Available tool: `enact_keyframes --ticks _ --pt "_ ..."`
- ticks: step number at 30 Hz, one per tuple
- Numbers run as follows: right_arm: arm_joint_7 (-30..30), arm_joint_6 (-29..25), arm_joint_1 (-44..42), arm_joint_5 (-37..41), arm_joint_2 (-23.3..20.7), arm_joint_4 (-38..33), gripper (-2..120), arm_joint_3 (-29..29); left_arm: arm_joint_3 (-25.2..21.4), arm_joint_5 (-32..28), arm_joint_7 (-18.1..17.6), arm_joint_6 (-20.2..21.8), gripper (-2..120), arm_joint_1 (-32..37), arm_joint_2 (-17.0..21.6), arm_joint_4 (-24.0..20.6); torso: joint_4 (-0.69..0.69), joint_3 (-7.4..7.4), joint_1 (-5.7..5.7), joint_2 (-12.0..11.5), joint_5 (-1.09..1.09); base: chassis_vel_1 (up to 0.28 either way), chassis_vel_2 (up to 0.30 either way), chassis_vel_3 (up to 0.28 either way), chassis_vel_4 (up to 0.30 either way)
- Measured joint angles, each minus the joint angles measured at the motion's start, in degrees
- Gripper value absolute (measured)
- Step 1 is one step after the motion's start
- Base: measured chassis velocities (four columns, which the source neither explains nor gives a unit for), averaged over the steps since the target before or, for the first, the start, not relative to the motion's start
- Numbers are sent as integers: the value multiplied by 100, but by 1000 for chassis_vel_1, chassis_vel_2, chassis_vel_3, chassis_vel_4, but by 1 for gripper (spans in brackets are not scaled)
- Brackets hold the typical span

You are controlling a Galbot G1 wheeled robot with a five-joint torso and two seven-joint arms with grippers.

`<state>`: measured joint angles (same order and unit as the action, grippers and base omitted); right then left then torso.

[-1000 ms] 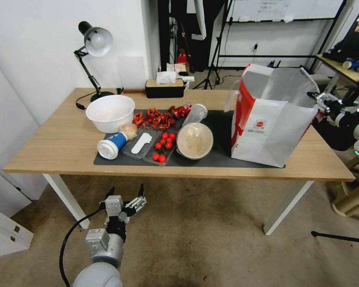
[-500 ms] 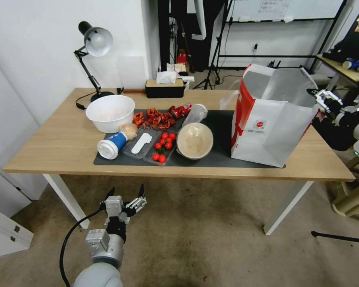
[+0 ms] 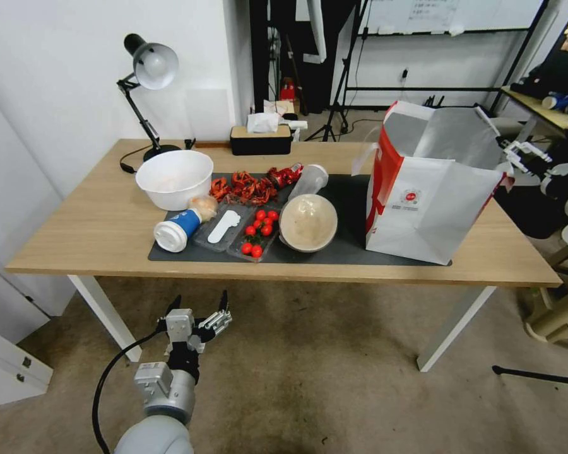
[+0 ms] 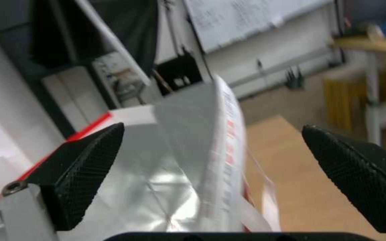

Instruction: Pick up the food delivery bag from the floor and place it on the table.

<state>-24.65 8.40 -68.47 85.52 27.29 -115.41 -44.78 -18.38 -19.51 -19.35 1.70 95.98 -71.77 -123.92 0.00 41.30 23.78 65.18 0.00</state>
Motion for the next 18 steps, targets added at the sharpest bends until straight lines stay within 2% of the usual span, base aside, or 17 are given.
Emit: enact_keyframes --ticks 1,4,5,8,9,12,13,18 --pt "0 0 0 0 0 0 100 0 0 0 0 0 100 0 0 0 0 0 0 0 0 0 0 0 0" --pt "843 -335 -321 -667 34 -293 100 -78 -5 -14 6 0 100 -14 0 1 0 0 0 0 -1 0 0 0 0" --pt "843 -335 -321 -667 34 -293 100 -78 -5 -14 6 0 100 -14 0 1 0 0 0 0 -1 0 0 0 0" --pt "1446 -661 -577 -1441 225 -575 100 -78 -41 -65 43 2 100 -18 1 -36 0 0 0 0 -1 0 0 0 0" --pt "1446 -661 -577 -1441 225 -575 100 -78 -41 -65 43 2 100 -18 1 -36 0 0 0 0 -1 0 0 0 0" --pt "1553 -1066 -836 -2301 480 -819 100 78 -66 -80 74 -14 100 15 0 -56 1 0 0 0 0 0 0 0 0" --pt "1553 -1066 -836 -2301 480 -819 100 78 -66 -80 74 -14 100 15 0 -56 1 0 0 0 0 0 0 0 0" --pt "1456 -1518 -1385 -3245 834 -1217 100 200 -80 -91 119 -72 100 17 -1 -55 0 0 0 0 -1 0 0 0 0"
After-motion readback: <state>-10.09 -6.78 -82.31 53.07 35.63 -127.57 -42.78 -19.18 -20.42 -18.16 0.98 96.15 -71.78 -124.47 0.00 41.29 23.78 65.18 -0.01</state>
